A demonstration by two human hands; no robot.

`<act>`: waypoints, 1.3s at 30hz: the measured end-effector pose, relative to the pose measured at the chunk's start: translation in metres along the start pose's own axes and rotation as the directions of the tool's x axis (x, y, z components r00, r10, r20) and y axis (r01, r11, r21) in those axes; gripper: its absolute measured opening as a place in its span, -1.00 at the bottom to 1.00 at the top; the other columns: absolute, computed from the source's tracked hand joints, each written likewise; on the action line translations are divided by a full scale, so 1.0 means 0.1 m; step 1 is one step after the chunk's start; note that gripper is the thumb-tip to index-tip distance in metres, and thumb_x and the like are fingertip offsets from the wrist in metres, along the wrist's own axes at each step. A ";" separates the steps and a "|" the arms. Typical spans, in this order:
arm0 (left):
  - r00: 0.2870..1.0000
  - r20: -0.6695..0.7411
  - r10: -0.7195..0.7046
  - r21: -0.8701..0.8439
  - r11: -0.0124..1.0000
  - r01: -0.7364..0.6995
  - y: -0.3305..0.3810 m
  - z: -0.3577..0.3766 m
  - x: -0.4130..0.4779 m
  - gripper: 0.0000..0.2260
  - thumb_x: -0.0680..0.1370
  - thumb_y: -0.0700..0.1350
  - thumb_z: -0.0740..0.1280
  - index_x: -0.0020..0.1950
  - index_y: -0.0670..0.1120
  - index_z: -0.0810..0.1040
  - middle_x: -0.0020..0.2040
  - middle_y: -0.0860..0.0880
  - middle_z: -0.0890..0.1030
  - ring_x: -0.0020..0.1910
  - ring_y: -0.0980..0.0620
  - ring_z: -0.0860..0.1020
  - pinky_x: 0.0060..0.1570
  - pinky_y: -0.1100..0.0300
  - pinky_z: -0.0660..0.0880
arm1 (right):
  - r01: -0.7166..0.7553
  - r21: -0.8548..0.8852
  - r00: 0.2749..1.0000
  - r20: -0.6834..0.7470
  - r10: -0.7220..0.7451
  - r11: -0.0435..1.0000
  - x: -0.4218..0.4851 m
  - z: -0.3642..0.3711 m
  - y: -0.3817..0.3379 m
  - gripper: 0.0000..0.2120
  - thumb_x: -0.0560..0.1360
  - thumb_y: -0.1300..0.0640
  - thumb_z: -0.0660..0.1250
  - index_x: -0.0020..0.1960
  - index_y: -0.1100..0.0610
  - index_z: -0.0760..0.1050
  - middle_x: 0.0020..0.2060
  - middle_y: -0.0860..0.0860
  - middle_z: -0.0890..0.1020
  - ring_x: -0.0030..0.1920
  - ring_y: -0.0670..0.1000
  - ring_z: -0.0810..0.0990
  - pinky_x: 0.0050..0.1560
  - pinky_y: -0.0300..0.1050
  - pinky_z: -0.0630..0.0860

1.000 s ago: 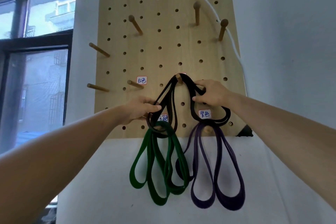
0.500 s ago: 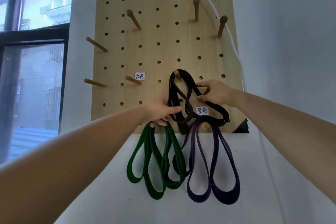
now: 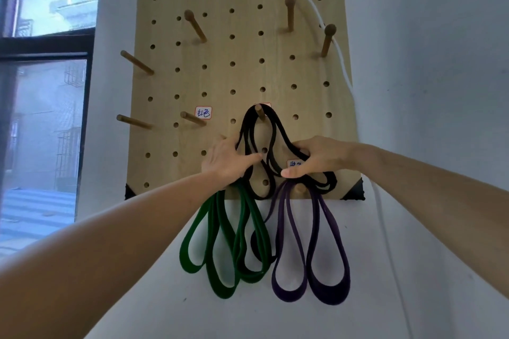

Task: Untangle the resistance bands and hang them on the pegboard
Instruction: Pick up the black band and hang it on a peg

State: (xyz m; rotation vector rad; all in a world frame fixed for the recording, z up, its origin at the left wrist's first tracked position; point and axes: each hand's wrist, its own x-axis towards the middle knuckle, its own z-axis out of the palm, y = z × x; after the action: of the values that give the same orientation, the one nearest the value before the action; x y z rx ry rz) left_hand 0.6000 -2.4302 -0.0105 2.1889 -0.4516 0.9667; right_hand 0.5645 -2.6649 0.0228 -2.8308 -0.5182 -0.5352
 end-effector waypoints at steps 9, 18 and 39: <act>0.991 0.080 -0.105 0.000 0.994 0.105 -0.18 -0.04 -0.01 -0.32 0.42 0.30 0.47 0.47 0.08 0.45 0.41 -0.04 0.50 0.39 -0.10 0.48 0.35 -0.15 0.48 | 0.058 0.067 0.978 -0.205 -0.043 0.996 0.18 0.08 -0.13 -0.82 0.44 0.19 0.53 -0.02 -0.02 0.64 -0.17 -0.08 0.64 -0.05 0.01 0.64 -0.08 -0.19 0.51; 0.985 0.175 0.014 -0.223 0.974 0.026 -0.45 -0.15 -0.12 -0.59 0.46 0.12 0.54 0.27 0.04 0.64 0.10 0.08 0.70 0.10 0.08 0.64 0.14 0.13 0.57 | 0.152 0.420 0.910 -0.412 0.039 0.895 0.23 -0.20 -0.27 -0.72 0.47 0.27 0.51 0.18 0.23 0.62 -0.05 0.13 0.71 -0.07 0.05 0.74 -0.07 -0.10 0.68; 0.941 -0.217 -0.260 -0.376 0.912 0.166 -0.11 0.00 -0.01 -0.92 0.59 -0.04 0.32 0.06 0.04 0.55 -0.03 0.02 0.63 0.01 -0.05 0.63 0.17 -0.07 0.57 | 0.086 0.313 0.881 -0.468 0.075 0.946 0.26 0.19 -0.36 -0.35 0.32 0.03 0.62 0.33 0.05 0.45 0.06 -0.04 0.62 0.09 0.02 0.62 0.13 -0.01 0.59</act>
State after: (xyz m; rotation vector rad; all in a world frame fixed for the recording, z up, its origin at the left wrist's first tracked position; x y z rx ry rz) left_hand 0.6058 -2.4221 -0.0165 1.7162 -0.2291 0.9544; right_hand 0.5794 -2.6193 0.0202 -2.2697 -0.4634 -1.0066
